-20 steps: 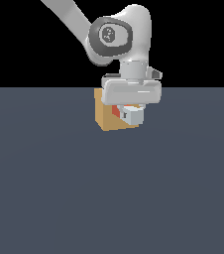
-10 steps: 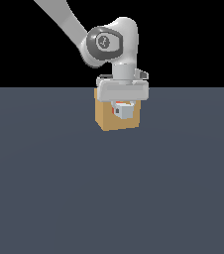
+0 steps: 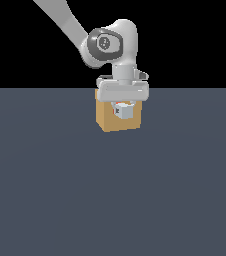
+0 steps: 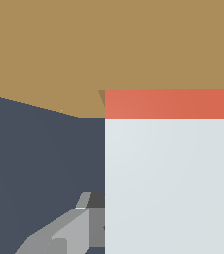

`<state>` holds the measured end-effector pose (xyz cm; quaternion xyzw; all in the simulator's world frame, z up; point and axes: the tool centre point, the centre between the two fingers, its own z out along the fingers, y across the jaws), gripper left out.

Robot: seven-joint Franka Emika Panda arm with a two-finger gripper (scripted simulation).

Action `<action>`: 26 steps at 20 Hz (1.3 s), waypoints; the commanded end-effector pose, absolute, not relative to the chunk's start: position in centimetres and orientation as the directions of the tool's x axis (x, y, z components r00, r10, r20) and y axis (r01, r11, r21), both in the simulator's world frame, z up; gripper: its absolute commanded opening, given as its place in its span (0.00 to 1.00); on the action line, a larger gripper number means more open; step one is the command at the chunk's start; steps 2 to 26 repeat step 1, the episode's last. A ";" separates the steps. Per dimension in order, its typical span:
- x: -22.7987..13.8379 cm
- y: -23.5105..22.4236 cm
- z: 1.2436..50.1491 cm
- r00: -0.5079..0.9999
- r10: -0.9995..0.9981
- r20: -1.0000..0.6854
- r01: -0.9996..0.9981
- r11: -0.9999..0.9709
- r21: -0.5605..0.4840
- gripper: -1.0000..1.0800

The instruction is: Insert the peg into the horizontal hole in a box.

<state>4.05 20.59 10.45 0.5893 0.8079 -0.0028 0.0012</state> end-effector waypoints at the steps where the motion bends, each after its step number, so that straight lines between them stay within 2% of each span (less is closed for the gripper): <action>1: 4.0 21.6 10.7 -0.317 0.949 0.001 0.949 0.317 0.004 0.00; 26: 4.0 21.6 10.7 -0.317 0.949 0.001 0.949 0.317 0.004 0.00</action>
